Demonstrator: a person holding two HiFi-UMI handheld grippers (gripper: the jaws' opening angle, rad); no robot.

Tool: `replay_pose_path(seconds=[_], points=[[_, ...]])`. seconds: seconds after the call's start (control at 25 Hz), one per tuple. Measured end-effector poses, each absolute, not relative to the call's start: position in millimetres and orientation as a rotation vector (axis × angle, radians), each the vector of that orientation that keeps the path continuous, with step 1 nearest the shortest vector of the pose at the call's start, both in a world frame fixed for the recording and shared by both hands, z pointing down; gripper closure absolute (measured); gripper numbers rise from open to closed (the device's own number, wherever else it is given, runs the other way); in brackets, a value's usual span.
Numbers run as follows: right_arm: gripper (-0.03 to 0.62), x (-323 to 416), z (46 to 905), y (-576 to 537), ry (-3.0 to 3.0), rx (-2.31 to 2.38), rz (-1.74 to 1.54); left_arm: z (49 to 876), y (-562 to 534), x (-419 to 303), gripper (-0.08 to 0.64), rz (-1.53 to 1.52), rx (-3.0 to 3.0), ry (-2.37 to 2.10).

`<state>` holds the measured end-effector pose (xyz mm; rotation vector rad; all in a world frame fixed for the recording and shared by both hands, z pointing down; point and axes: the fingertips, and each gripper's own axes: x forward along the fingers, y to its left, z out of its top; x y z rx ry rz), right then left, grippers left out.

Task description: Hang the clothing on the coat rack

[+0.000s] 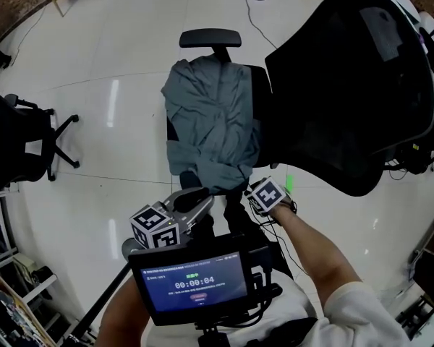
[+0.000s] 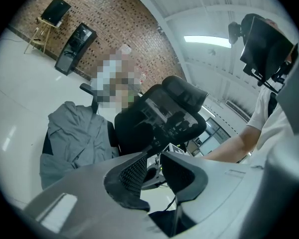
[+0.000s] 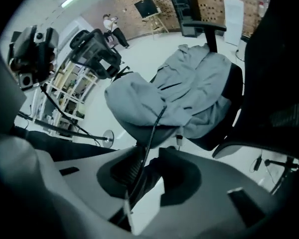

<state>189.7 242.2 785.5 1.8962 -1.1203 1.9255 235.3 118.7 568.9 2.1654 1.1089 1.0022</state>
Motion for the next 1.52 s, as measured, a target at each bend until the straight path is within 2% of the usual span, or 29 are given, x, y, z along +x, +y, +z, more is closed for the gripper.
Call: replay_pose_path(seconds=[0.04, 0.12, 0.4, 0.6, 0.72, 0.76, 0.8, 0.84, 0.88, 1.04, 1.16, 1.28, 1.4, 1.52], points=[[0.537, 198.5, 782.5, 243.5, -1.082, 1.923, 1.899, 569.1, 118.6, 235.1, 0.466, 1.005, 2.164, 1.105], [0.586, 216.0, 772.4, 245.0, -1.032, 2.002, 1.831, 570.7, 116.9, 233.7, 0.466, 1.012, 2.163, 1.098], [0.589, 232.8, 770.1, 285.2, -0.758, 2.368, 2.016, 567.9, 114.3, 232.3, 0.466, 1.015, 2.163, 1.096], [0.587, 198.4, 797.1, 327.9, -0.552, 2.239, 2.251, 569.5, 116.0, 232.8, 0.466, 1.038, 2.154, 1.103], [0.536, 165.5, 816.9, 344.8, -0.580, 2.063, 2.265, 572.2, 119.2, 233.1, 0.466, 1.054, 2.142, 1.111], [0.485, 155.5, 820.4, 342.5, -0.638, 2.020, 2.258, 573.1, 120.6, 232.6, 0.466, 1.058, 2.138, 1.116], [0.376, 147.0, 822.1, 336.1, -0.712, 1.986, 2.248, 574.2, 122.0, 231.9, 0.466, 1.063, 2.134, 1.120], [0.298, 140.6, 822.4, 327.7, -0.786, 1.960, 2.231, 575.1, 123.1, 231.2, 0.466, 1.068, 2.130, 1.123], [0.265, 136.2, 822.0, 319.4, -0.847, 1.939, 2.208, 575.9, 123.9, 230.5, 0.466, 1.074, 2.126, 1.125], [0.247, 121.6, 823.5, 305.4, -0.919, 1.872, 2.200, 576.3, 128.2, 228.0, 0.466, 1.087, 2.116, 1.143], [0.190, 101.6, 831.9, 321.1, -0.896, 1.742, 2.257, 577.6, 130.2, 228.1, 0.466, 1.095, 2.111, 1.149], [0.164, 95.4, 838.6, 353.0, -0.815, 1.674, 2.211, 578.6, 132.1, 228.9, 0.466, 1.097, 2.105, 1.150], [0.164, 105.0, 837.1, 366.5, -0.782, 1.724, 2.176, 582.7, 131.6, 227.8, 0.466, 1.099, 2.104, 1.151], [0.164, 141.2, 820.3, 332.3, -0.892, 1.901, 2.060, 595.1, 124.9, 223.6, 0.466, 1.101, 2.118, 1.151]])
